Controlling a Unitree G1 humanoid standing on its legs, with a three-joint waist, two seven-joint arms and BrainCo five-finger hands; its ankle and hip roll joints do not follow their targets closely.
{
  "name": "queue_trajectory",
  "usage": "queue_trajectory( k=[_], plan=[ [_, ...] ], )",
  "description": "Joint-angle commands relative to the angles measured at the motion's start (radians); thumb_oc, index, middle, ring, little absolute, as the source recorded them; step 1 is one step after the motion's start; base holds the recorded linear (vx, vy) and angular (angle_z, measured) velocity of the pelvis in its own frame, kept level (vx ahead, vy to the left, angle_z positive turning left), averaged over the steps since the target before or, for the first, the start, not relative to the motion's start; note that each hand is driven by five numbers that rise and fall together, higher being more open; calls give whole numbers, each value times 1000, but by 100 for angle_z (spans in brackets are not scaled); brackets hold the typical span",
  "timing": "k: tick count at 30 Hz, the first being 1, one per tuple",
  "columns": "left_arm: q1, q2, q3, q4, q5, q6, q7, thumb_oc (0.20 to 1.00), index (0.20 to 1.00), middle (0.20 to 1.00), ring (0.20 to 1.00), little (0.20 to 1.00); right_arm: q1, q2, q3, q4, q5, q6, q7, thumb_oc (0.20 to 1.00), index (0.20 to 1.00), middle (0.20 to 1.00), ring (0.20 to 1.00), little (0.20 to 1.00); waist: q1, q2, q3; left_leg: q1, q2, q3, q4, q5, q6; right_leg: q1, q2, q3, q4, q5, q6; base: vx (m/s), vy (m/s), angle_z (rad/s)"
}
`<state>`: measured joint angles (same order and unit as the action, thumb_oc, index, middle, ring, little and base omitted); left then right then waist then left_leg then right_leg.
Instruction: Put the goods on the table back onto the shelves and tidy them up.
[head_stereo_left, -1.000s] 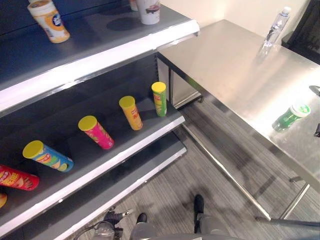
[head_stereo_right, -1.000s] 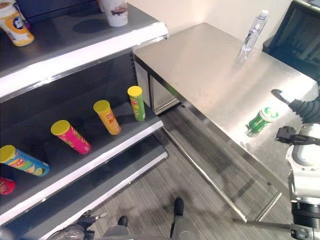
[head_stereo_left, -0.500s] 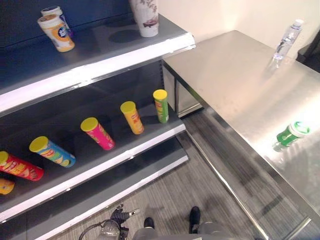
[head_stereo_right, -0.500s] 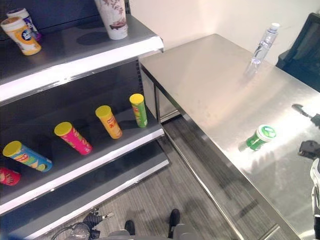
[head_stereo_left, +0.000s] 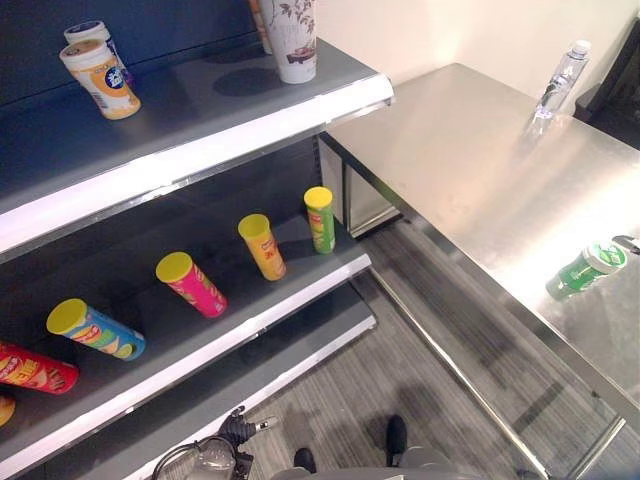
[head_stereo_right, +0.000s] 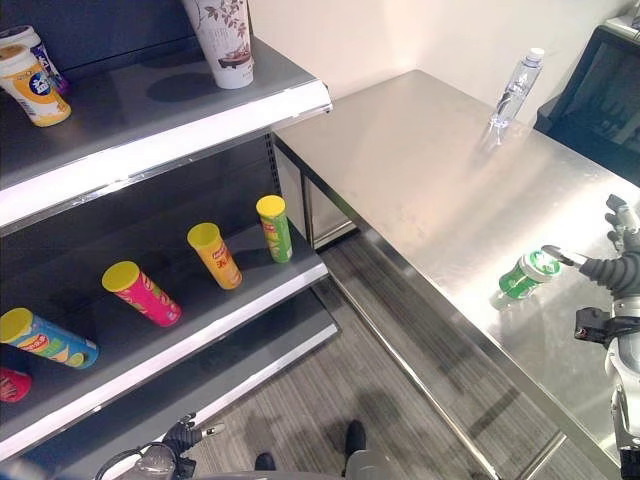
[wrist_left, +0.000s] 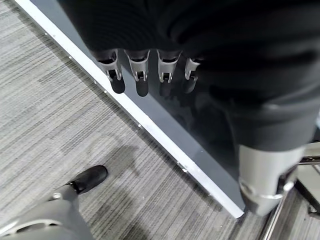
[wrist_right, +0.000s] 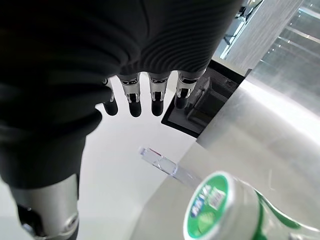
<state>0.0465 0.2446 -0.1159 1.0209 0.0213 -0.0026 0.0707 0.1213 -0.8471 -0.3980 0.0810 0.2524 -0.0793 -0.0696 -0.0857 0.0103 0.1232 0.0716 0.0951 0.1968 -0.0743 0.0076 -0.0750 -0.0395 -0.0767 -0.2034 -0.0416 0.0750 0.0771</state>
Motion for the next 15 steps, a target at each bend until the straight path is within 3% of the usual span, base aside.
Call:
queue_trajectory(
  k=[1, 8, 15],
  plan=[
    [-19, 42, 18, 20, 36, -23, -3, 1000, 1000, 1000, 1000, 1000, 6, -27, 1, -2, -60, -15, -1, 1000, 1000, 1000, 1000, 1000, 17, -50, -32, -19, 20, -25, 28, -31, -53, -8, -75, 66, 74, -111, 143, 0, 0, 0],
    [-7, 33, 14, 20, 41, -19, 4, 1000, 1000, 1000, 1000, 1000, -7, -16, 43, 50, -166, 20, -38, 1000, 1000, 1000, 1000, 1000, 29, -51, -28, -11, 24, -28, 24, -32, -53, 2, -78, 59, 64, -110, 145, 2, -2, 0],
    [3, 36, 10, 22, 39, -15, 8, 1000, 1000, 1000, 1000, 1000, -38, -2, 91, 103, -169, 32, -38, 1000, 1000, 1000, 1000, 1000, 46, -52, -25, -10, 26, -35, 24, -29, -54, 14, -78, 45, 60, -116, 143, 3, -10, 1]
  ],
)
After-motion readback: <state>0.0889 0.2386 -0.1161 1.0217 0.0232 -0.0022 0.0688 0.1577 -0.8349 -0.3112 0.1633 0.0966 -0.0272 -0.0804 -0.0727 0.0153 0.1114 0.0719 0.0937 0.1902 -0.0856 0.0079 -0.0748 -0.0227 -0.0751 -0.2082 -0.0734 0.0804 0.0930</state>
